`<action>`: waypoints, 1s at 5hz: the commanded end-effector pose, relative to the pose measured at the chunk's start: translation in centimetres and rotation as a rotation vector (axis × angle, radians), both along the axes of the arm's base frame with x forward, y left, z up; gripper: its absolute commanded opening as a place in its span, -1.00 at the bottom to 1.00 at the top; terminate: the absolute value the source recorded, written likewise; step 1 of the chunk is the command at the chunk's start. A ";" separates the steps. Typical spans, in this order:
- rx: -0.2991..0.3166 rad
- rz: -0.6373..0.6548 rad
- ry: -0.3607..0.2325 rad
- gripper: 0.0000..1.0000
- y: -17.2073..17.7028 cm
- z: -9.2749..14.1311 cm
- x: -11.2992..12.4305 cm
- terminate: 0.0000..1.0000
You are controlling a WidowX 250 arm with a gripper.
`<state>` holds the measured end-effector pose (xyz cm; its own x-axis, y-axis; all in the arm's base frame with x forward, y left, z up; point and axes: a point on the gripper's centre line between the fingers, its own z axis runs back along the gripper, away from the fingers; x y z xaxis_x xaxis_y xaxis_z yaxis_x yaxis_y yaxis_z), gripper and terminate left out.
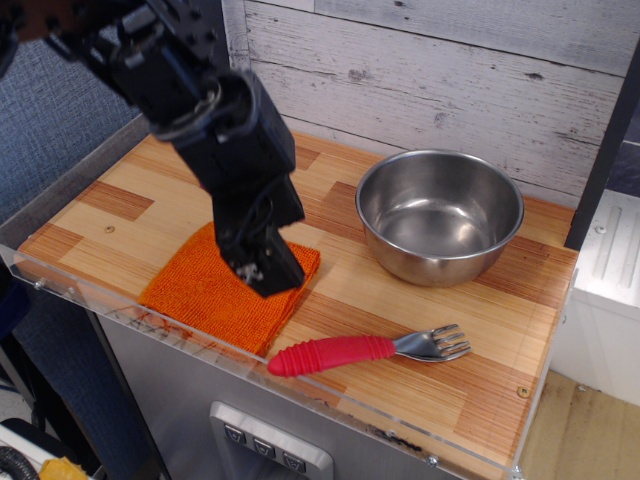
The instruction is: Move red fork directly below the eggplant.
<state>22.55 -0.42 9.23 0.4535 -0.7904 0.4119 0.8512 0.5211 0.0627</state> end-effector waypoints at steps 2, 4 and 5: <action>-0.025 0.011 -0.004 1.00 -4.0 -2.4 -0.1 -1.00; -0.006 0.021 0.002 1.00 -4.1 -3.9 0.4 -1.00; 0.018 0.027 -0.004 1.00 -3.5 -4.6 0.4 -1.00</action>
